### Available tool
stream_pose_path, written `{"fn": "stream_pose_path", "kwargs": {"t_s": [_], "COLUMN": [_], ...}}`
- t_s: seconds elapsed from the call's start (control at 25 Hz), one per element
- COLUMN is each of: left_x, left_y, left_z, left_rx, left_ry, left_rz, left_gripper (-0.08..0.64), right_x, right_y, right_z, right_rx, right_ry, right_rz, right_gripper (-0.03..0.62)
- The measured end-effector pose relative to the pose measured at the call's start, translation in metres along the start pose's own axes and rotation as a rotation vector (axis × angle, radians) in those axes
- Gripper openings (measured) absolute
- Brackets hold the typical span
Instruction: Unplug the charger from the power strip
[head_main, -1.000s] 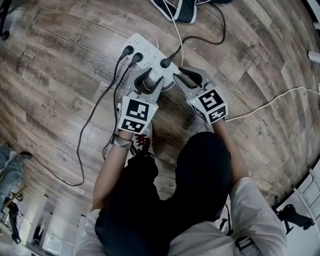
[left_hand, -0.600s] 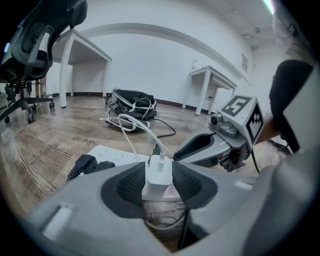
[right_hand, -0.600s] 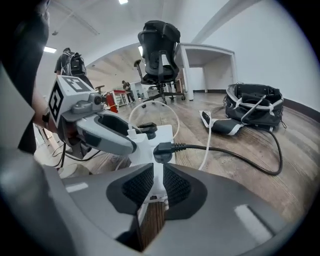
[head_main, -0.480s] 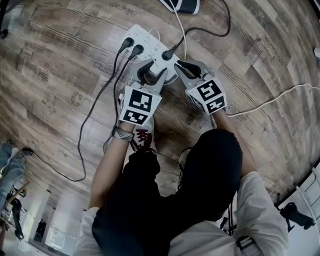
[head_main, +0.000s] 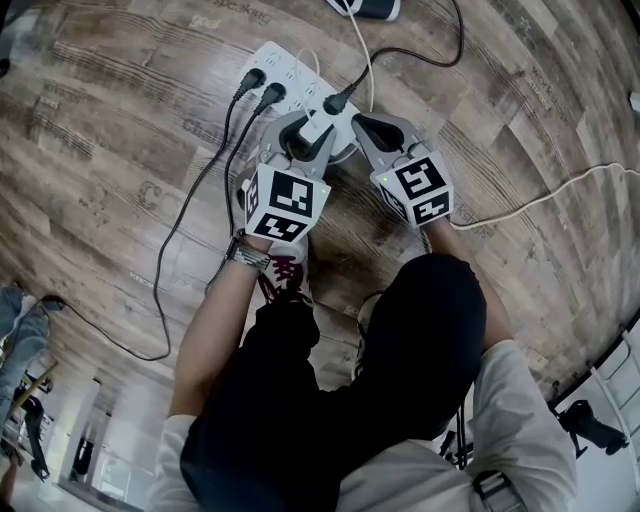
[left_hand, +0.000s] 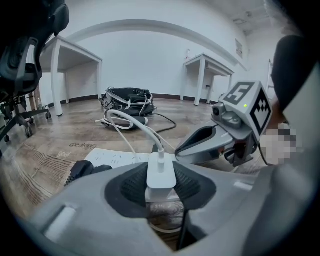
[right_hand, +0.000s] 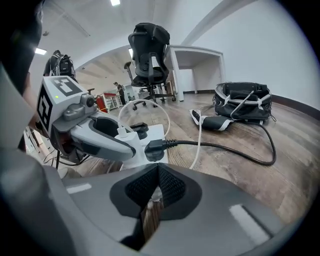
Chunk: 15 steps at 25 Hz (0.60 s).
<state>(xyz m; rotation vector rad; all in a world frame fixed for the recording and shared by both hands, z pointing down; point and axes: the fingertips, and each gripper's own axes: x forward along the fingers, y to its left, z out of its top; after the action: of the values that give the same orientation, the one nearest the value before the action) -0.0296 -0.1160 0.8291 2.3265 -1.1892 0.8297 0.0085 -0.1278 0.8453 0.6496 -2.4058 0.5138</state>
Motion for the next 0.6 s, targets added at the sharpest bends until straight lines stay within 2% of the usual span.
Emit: {"fn": "stream_pose_path", "kwargs": {"t_s": [0.12, 0.4, 0.6], "left_x": [-0.0001, -0.0033, -0.0027], "left_y": [0.0001, 0.0013, 0.0020], "left_z": [0.0004, 0.0004, -0.0005], "left_rx": [0.001, -0.003, -0.054], "left_ry": [-0.006, -0.082, -0.077], "left_rz": [0.000, 0.033, -0.008], "left_gripper": [0.141, 0.140, 0.143], "right_x": [0.0000, 0.0007, 0.0011], "right_y": [-0.0003, -0.0001, 0.0002], "right_z": [0.0000, 0.0000, -0.0004], "right_rx": [-0.003, 0.005, 0.000], "right_ry": [-0.002, -0.001, 0.004], "right_rz": [-0.009, -0.019, -0.023], "right_gripper": [0.003, 0.003, 0.002]}}
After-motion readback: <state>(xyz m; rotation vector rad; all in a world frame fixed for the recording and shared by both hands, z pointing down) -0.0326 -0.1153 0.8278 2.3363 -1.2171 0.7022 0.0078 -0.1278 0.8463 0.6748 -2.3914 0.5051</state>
